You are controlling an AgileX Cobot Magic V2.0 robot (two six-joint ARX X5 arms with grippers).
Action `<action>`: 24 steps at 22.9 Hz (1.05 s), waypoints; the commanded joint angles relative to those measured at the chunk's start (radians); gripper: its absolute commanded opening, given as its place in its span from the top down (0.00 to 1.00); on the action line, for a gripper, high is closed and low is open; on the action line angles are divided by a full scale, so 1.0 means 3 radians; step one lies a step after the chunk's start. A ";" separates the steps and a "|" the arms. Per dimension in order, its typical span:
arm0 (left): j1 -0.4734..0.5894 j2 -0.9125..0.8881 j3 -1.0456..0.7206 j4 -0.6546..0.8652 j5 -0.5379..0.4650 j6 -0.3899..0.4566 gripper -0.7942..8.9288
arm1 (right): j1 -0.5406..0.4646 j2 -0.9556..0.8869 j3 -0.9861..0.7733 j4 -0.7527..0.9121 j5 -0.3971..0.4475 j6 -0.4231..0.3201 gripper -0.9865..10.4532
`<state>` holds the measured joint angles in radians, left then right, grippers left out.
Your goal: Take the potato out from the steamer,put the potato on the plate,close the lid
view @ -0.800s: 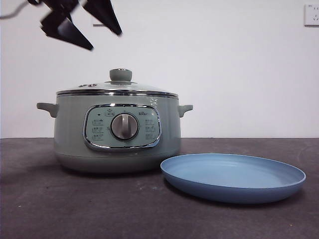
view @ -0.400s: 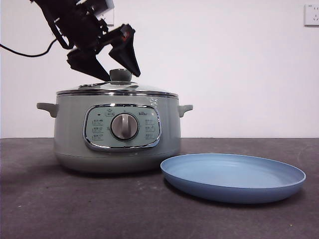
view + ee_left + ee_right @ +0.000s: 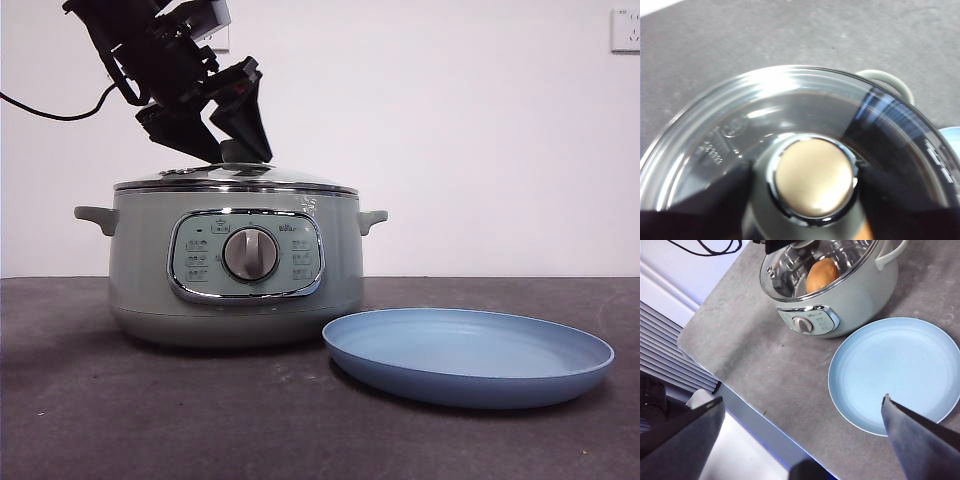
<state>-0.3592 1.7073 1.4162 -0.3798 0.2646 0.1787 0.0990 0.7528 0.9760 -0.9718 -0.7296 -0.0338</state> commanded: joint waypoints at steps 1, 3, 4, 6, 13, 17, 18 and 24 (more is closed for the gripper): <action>-0.0009 0.0020 -0.0005 -0.0036 -0.0005 0.0032 0.82 | 0.0008 0.0000 0.0005 0.0022 0.0009 0.0023 0.34; -0.0009 0.0020 -0.0005 -0.0039 -0.0004 0.0031 0.92 | 0.0008 0.0000 0.0005 0.0022 0.0009 0.0023 0.34; -0.0009 0.0020 -0.0005 -0.0039 0.0000 0.0029 0.93 | 0.0008 0.0000 0.0005 0.0022 0.0009 0.0023 0.34; -0.0009 0.0020 -0.0005 -0.0032 0.0001 0.0022 0.93 | 0.0008 0.0000 0.0005 0.0022 0.0009 0.0024 0.34; 0.0027 0.0013 0.0149 -0.0020 0.0004 -0.0009 0.93 | 0.0008 0.0000 0.0005 0.0023 0.0010 0.0033 0.34; 0.0027 0.0013 0.0502 -0.0276 0.0003 -0.0009 0.93 | 0.0008 0.0022 0.0005 0.0046 0.0010 0.0052 0.34; 0.0027 0.0013 0.0601 -0.0347 0.0003 -0.0010 0.93 | 0.0008 0.0037 0.0005 0.0061 0.0009 0.0066 0.34; 0.0155 -0.0309 0.0848 -0.0559 -0.0004 -0.0144 0.93 | 0.0009 0.0244 0.0006 0.0422 0.0008 0.0285 0.34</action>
<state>-0.3206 1.6520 1.6546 -0.5865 0.2569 0.1535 0.0990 0.8265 0.9760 -0.8497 -0.7296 0.0284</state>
